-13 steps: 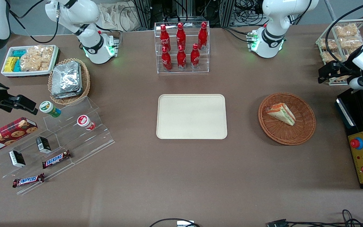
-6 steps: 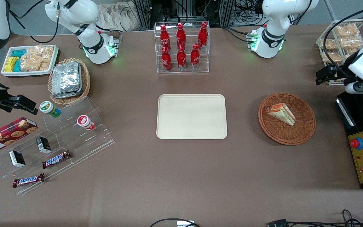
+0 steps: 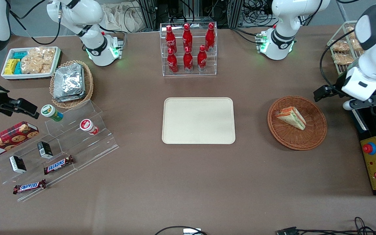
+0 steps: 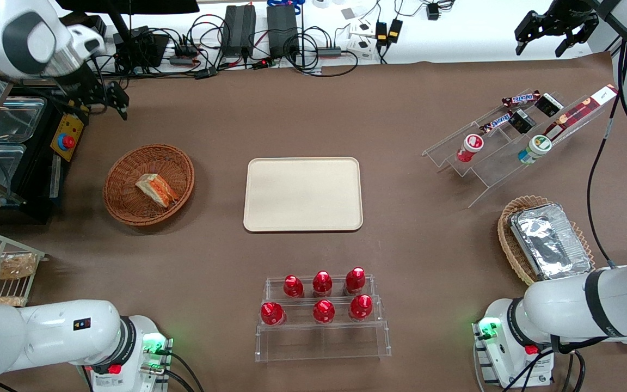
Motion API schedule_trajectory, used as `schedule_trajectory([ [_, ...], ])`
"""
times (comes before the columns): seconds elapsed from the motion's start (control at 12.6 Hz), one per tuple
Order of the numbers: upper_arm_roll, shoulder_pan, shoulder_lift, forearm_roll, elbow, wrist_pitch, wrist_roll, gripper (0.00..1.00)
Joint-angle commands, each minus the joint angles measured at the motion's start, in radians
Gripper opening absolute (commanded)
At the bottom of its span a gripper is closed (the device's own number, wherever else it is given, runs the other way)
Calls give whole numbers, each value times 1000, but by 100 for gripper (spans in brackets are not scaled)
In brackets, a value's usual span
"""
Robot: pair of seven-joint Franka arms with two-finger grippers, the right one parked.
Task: Place sandwich from basket to tray
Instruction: 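Move the left gripper over the sandwich in the wicker basket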
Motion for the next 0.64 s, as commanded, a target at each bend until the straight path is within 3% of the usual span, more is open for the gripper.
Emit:
schedule_trajectory([
  [0.0, -1, 4, -88, 1, -160, 119, -123, 100],
  [0.56, -1, 4, -73, 2, -345, 360, -354, 100],
])
